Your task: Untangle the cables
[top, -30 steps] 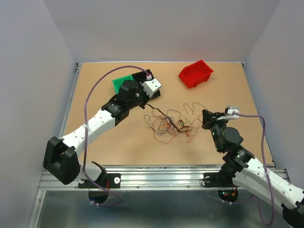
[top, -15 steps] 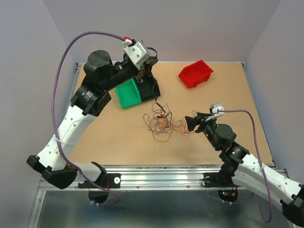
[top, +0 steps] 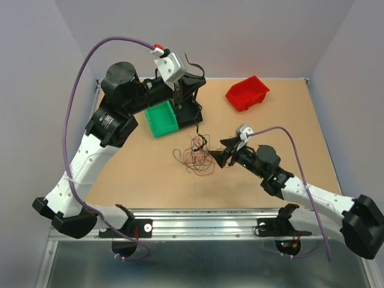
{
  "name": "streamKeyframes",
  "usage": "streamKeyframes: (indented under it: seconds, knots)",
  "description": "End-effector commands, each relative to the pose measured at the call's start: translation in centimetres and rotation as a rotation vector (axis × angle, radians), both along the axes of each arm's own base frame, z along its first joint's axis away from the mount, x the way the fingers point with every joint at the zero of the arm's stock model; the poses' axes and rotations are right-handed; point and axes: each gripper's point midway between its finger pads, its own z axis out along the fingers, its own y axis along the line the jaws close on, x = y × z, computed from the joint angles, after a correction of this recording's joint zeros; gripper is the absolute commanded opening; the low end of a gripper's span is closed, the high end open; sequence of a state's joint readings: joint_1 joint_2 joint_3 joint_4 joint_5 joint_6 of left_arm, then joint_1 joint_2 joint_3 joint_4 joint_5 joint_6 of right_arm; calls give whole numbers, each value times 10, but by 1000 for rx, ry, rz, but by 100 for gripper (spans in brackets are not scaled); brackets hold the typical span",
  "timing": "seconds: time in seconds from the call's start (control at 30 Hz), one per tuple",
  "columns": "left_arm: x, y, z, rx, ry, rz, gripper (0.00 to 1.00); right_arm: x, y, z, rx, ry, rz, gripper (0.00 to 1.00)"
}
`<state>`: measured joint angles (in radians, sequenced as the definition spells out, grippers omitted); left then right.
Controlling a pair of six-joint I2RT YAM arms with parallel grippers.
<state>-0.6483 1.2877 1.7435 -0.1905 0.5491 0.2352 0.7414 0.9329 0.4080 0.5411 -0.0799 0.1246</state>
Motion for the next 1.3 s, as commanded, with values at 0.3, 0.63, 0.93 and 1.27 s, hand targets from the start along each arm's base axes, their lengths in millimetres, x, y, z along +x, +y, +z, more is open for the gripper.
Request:
streamKeyframes:
  seconds: [0.3, 0.63, 0.93, 1.27]
  knots:
    - [-39, 11, 67, -140, -105, -85, 0, 51, 69, 65, 60, -230, 96, 67]
    - [-78, 53, 152, -363, -282, -44, 0, 66, 90, 25, 79, -158, 123, 40]
    - [-206, 158, 270, -776, -612, -101, 0, 76, 95, -14, 88, -89, 98, 30]
    - [-232, 250, 308, -994, -797, 240, 0, 74, 76, -49, 135, -1, 10, 17]
